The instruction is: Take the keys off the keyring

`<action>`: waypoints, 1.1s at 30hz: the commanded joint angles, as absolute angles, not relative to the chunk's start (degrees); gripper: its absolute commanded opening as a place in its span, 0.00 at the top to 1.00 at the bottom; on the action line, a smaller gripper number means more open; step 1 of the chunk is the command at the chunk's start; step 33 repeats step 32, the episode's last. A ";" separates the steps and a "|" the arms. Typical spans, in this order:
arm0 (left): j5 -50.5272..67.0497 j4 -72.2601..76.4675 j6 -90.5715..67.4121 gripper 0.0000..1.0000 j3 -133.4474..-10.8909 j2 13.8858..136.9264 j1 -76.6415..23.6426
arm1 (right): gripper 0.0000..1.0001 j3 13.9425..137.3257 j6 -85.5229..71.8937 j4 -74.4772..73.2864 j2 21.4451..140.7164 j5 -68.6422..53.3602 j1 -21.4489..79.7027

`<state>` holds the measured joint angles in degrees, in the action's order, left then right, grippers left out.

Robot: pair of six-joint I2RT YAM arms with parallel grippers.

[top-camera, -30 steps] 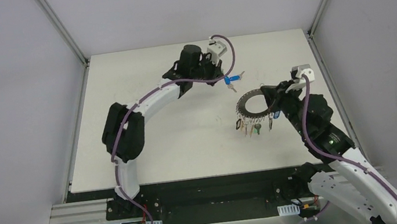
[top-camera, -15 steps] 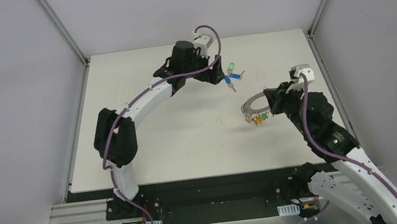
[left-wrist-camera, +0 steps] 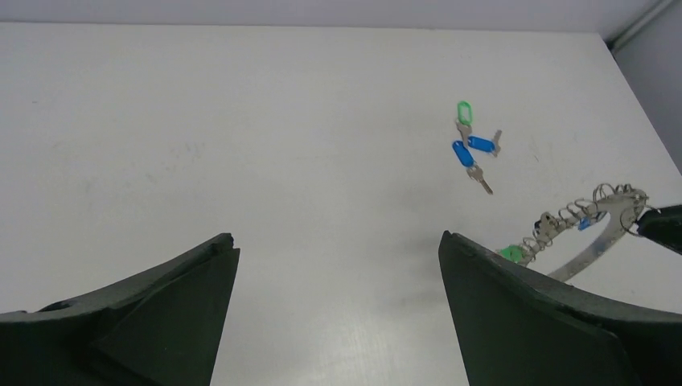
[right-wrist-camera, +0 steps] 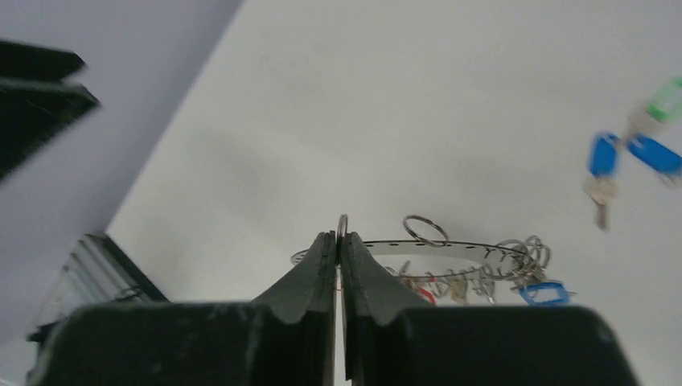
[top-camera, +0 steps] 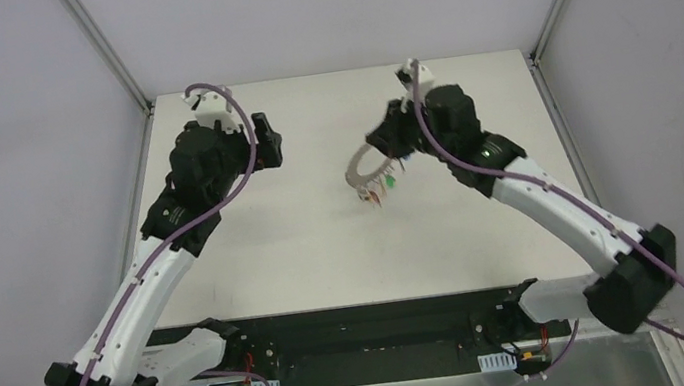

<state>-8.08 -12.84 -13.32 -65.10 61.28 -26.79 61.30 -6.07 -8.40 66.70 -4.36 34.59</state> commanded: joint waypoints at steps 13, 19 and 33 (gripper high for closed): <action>-20.12 -22.13 -12.68 0.01 -63.89 49.49 -26.76 | 0.01 78.07 -23.74 -10.46 67.09 8.24 36.14; -21.12 -23.42 -20.39 0.01 -64.53 49.22 -26.72 | 0.01 69.39 -16.43 -17.85 54.61 16.96 35.68; -29.03 -21.81 -18.14 0.01 -67.20 44.56 -26.72 | 0.01 62.60 -9.28 -25.36 36.89 27.38 35.61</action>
